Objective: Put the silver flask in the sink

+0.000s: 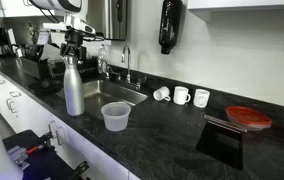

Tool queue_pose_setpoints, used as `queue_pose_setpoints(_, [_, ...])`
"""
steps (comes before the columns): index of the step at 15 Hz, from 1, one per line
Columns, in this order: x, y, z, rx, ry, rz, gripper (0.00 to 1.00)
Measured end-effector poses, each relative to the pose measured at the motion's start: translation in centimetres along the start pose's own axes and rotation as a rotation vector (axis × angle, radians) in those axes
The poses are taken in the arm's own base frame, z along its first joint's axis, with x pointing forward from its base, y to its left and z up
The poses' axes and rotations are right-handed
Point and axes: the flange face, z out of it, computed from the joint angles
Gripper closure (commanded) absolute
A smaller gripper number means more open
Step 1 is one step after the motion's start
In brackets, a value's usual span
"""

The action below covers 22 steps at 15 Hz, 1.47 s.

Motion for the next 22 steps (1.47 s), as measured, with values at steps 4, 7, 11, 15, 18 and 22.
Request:
queue_pose_setpoints(4, [0.0, 0.0, 0.0, 0.000, 0.000, 0.000, 0.00])
queue_pose_setpoints(7, [0.1, 0.1, -0.1, 0.002, 0.008, 0.002, 0.00])
queue_pose_setpoints(11, [0.8, 0.9, -1.4, 0.017, 0.047, 0.022, 0.00])
queue_pose_setpoints(15, [1.6, 3.1, -2.8, 0.022, 0.074, 0.091, 0.00])
queue_pose_setpoints(18, [1.3, 4.0, -3.3, -0.015, 0.065, 0.139, 0.00])
queue_pose_setpoints(22, [-0.9, 4.0, -4.6, -0.069, 0.033, 0.202, 0.00])
